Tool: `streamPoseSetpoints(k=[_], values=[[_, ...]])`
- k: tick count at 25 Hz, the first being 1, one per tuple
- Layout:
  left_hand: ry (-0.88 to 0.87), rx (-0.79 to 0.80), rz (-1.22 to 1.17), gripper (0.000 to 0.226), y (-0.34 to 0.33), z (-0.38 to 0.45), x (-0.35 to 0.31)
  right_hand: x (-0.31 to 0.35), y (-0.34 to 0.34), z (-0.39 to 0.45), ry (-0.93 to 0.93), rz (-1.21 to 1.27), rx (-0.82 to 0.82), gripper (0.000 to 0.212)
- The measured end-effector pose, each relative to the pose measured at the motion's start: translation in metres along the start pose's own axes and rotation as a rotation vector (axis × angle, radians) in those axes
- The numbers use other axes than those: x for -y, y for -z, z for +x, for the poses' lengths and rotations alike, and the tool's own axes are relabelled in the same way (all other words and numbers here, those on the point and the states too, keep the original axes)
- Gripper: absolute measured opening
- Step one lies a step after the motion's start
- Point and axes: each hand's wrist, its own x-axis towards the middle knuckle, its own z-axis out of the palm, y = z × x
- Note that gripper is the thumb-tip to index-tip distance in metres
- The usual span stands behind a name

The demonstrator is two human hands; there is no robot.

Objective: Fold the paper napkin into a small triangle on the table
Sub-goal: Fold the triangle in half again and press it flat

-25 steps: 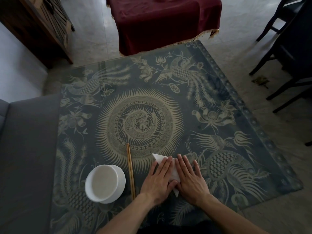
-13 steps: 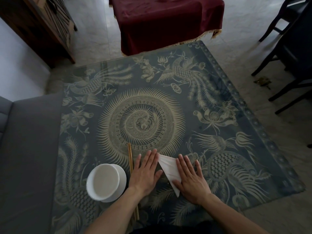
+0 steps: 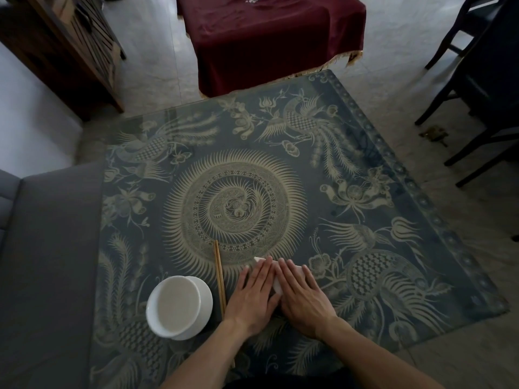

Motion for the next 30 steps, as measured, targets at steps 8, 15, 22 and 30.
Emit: streamPoseSetpoints(k=[8, 15, 22, 30], values=[[-0.002, 0.024, -0.002, 0.072, -0.004, 0.0, 0.002, -0.04, -0.011, -0.031, -0.174, 0.016, 0.01, 0.067], [-0.146, -0.095, 0.009, 0.066, -0.001, -0.002, -0.007, -0.047, -0.007, -0.029, -0.102, 0.027, 0.001, 0.063], [-0.195, -0.032, 0.072, 0.072, -0.011, -0.013, -0.032, -0.055, -0.003, -0.032, 0.006, -0.027, 0.042, 0.061], [-0.42, 0.031, 0.225, 0.073, -0.019, -0.042, -0.02, -0.059, -0.003, -0.03, 0.017, -0.007, 0.052, 0.061]])
